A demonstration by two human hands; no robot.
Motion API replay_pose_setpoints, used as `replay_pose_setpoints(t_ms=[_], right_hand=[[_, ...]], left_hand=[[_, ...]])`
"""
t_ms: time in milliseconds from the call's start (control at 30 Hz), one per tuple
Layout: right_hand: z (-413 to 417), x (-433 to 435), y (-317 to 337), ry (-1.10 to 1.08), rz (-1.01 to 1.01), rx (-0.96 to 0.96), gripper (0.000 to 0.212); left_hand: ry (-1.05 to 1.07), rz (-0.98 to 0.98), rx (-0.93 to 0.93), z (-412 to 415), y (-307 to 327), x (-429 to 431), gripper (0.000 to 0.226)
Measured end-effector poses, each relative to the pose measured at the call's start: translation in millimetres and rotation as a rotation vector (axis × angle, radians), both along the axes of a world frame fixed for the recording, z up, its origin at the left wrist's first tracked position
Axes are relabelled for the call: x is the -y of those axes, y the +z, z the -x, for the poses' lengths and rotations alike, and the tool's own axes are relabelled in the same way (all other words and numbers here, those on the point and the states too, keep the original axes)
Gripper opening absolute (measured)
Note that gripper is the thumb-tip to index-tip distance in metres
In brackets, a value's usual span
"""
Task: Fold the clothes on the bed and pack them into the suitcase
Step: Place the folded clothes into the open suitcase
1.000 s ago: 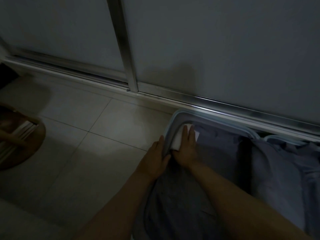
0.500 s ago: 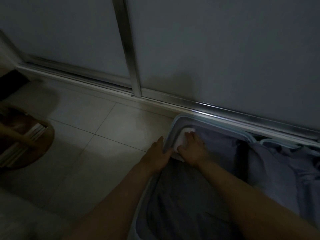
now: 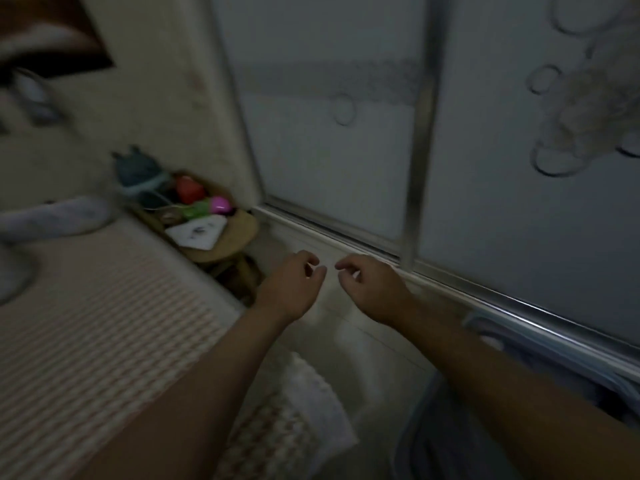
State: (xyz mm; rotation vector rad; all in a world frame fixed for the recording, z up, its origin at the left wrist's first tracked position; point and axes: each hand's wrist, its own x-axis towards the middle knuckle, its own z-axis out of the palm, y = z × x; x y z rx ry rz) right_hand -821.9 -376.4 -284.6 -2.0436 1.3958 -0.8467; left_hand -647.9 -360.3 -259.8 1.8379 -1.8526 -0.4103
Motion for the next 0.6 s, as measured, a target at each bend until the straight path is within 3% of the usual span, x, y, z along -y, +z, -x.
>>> replay_pose_setpoints(t_ms=[200, 433, 500, 600], right_hand=[[-212.6, -49.8, 78.8, 0.359, 0.019, -0.035, 0.034], [-455.9, -146.7, 112.1, 0.729, 0.099, -0.143, 0.038], [-510.4, -172.9, 114.2, 0.842, 0.114, -0.143, 0.026], [-587.9, -198.0, 103.8, 0.959, 0.202, -0.214, 0.009]], left_hand=[[0.276, 0.039, 0.102, -191.7, 64.6, -105.7, 0.028], [0.611, 0.063, 0.223, -412.4, 80.0, -237.4, 0.027], [0.645, 0.127, 0.332, -468.2, 75.8, -268.4, 0.022], [0.724, 0.141, 0.398, -541.7, 61.4, -308.7, 0.032]])
